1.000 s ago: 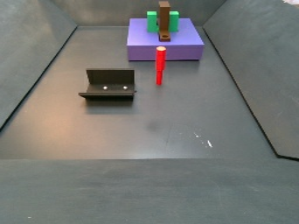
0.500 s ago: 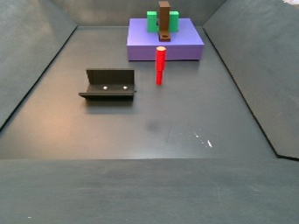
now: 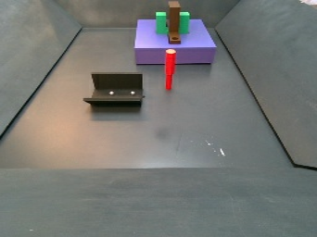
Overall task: Pick up the blue object. Move up. Place the blue object on the fixture. Regrasp the blue object. Move to above the board. Insert the blue object.
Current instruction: Insert the blue object.
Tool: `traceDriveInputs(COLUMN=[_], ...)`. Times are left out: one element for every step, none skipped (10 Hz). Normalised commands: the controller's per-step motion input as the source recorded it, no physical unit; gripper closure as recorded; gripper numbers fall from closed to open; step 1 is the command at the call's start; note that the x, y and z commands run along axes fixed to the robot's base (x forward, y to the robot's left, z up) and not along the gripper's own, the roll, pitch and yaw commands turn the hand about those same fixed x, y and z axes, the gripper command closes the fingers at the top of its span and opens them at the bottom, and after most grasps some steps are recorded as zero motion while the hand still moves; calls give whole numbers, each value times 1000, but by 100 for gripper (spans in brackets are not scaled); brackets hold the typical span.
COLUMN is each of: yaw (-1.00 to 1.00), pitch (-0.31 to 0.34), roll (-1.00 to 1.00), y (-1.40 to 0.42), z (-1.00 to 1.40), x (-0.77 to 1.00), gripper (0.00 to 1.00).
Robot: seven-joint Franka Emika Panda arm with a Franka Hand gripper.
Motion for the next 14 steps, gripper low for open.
traceDriveInputs(yaw=[0, 26, 80, 126, 129, 157, 169, 191, 197, 206, 203, 243, 263, 189], pitch=[0, -66, -234, -226, -220, -209, -201, -201, -211, -211, -219, -237, -213, -81], roll=[-500, -201, -70, -21, -21, -14, -13, -3, 0, 0, 30, 133, 189, 223], y=[-294, -351, -226, -237, -231, -186, -180, -134, -60, -54, -54, -129, -180, -223], z=[-14, -603, -666, -754, -766, -794, -806, -811, -811, -814, -794, -691, -580, -446], x=[0, 0, -49, -40, -46, -49, -46, -43, -11, 0, 0, 0, -54, -34], gripper=[100, 100, 100, 100, 100, 100, 100, 100, 100, 100, 100, 100, 100, 100])
